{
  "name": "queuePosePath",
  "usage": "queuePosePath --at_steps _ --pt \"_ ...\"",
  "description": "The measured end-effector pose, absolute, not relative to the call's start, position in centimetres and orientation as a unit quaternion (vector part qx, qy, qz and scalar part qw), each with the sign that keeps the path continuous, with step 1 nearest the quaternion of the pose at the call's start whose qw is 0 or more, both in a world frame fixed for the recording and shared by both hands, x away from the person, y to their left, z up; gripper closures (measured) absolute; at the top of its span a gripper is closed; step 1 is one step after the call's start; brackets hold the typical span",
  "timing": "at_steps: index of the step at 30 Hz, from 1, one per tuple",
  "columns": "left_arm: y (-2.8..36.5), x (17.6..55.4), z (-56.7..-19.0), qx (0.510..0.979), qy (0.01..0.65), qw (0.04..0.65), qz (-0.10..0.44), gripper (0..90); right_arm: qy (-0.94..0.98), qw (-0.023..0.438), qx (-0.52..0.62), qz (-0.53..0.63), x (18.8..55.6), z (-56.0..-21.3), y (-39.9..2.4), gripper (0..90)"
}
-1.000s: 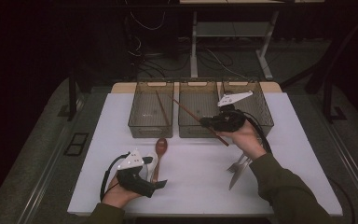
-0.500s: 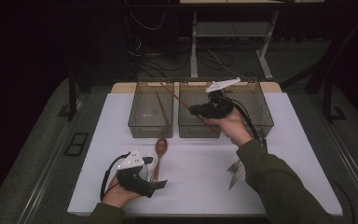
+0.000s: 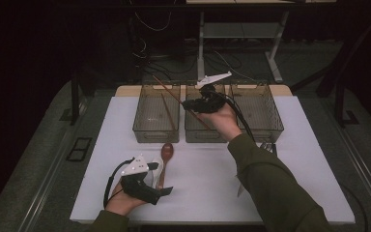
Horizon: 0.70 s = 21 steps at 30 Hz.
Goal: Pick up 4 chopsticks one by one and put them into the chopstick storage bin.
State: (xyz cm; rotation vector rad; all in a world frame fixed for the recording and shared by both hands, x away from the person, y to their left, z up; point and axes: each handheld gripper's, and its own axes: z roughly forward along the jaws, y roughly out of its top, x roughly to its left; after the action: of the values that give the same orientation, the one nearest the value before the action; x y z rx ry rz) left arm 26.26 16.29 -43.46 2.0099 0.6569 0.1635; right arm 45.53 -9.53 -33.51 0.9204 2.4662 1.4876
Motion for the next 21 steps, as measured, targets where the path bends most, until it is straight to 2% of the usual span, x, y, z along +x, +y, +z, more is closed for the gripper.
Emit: queuePosePath --at_steps 21 --pt "16.4 26.3 -43.5 0.821 0.271 0.5 0.06 0.0 0.803 0.077 0.328 0.492 48.8 -34.7 -2.5 84.0"
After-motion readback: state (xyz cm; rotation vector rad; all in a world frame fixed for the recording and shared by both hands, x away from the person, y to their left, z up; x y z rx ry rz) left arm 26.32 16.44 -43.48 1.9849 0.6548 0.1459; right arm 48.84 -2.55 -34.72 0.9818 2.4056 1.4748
